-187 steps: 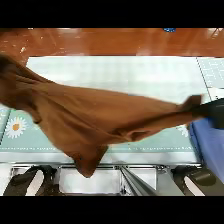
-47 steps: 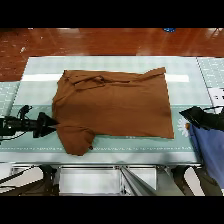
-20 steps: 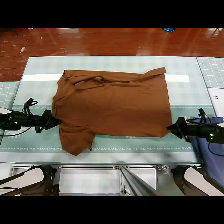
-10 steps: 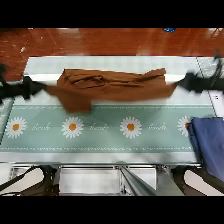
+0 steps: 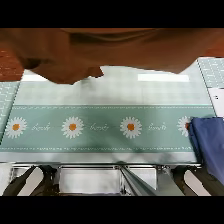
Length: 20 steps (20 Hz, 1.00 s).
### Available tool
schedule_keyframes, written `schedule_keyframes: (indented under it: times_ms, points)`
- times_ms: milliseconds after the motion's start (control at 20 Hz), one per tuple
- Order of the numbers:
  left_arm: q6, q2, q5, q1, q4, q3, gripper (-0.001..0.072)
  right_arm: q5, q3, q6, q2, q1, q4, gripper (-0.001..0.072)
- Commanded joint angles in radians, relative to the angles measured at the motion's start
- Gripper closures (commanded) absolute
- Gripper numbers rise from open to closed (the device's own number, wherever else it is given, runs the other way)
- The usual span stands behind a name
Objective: Fold the shirts.
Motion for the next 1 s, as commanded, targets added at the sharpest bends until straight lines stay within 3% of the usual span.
schedule_keyframes:
  times_ms: [0,250,400,500,700,950]
  points:
    - [-0.035,0.168,0.016,0.070,0.180,0.086,0.0687,0.086,0.048,0.052,0.145,0.001,-0.185,0.0684]
    - [-0.119,0.331,-0.009,-0.104,0.618,0.086,0.0687,0.230,0.047,0.110,0.280,0.002,-0.335,0.0684]
    - [-0.224,0.391,-0.069,-0.283,0.972,0.085,0.0687,0.349,0.045,0.137,0.309,0.001,-0.402,0.0684]
    - [-0.278,0.396,-0.087,-0.386,1.106,0.083,0.0687,0.399,0.013,0.147,0.309,0.001,-0.399,0.0684]
    - [-0.322,0.322,-0.133,-0.437,1.130,-0.026,0.0686,0.363,-0.195,0.151,0.309,0.001,-0.318,0.0684]
    - [-0.346,0.122,-0.091,-0.437,1.078,-0.264,0.0686,0.119,-0.625,0.101,0.275,0.002,-0.147,0.0684]
